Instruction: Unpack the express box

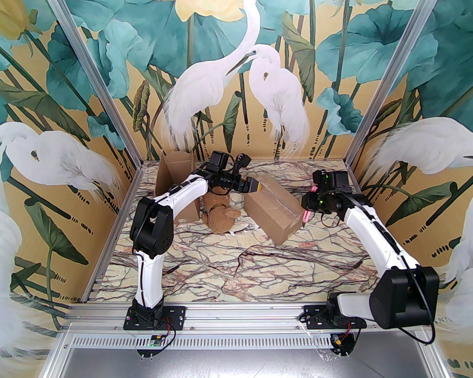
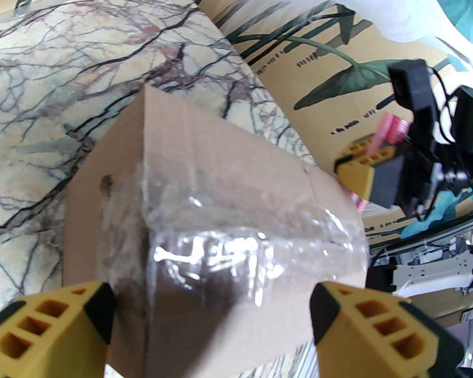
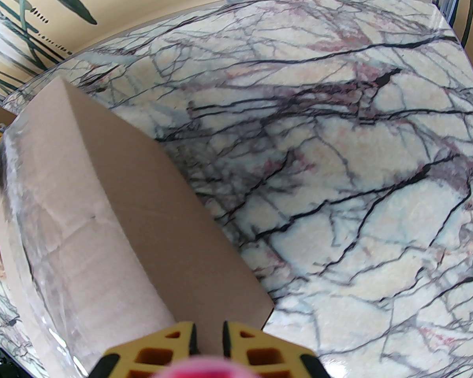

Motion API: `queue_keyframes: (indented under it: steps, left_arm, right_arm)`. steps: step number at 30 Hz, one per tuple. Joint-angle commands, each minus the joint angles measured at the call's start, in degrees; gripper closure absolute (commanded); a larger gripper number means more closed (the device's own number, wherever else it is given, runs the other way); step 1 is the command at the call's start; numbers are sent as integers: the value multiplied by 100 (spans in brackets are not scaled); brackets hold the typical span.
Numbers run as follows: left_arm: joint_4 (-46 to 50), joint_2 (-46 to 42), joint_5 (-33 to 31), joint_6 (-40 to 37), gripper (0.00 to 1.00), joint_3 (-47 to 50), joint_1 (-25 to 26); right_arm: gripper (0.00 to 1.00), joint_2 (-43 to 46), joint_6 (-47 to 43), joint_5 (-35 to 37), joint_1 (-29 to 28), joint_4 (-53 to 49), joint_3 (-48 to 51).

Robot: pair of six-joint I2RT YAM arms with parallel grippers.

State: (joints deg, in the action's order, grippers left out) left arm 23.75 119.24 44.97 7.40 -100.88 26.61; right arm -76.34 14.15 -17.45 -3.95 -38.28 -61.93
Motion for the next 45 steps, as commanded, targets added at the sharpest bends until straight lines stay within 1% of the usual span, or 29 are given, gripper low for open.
queue_keyframes:
  steps: [1,4,7,11,15,18,21,23,25,29,37,45]
  left_arm:
    - [357,-264,-557,-61,11,-280,38]
    - [410,-485,-887,3,8,-262,-23]
    - [521,-692,-1102,-39,6,-235,-38]
    - [438,-981,-1172,-70,6,4,-42]
    - [467,-895,-1087,-122,7,28,-42]
    - [630,-629,-1090,-181,8,-129,-42]
    - [815,-314,-1097,-254,10,-359,-42]
    - [918,-140,-1003,-260,10,-464,-42]
    - [980,-22,-898,-264,12,-502,-42]
    - [1027,-23,-845,-318,13,-305,-42]
    - [1044,-68,-740,-296,13,-82,-46]
    - [1118,-42,-487,-193,18,76,-60]
  right_arm:
    - [100,202,144,-283,-142,-419,209]
    - [100,408,-85,54,-132,-581,248]
    - [100,538,-325,470,-89,-684,-14]
    - [100,731,-485,917,-84,-416,-445]
    - [100,1134,-281,814,-143,1126,-263]
    - [100,1147,-122,771,-298,2290,-109]
    - [100,900,-265,558,-557,3180,-192]
    - [100,677,-432,576,-785,3590,-298]
    - [100,378,-526,769,-986,3823,-462]
    - [100,-188,-440,521,-1113,4217,-746]
    - [100,-1176,-242,-29,-1354,4357,-1460]
    - [100,-1832,-371,-49,-1651,4469,-1760]
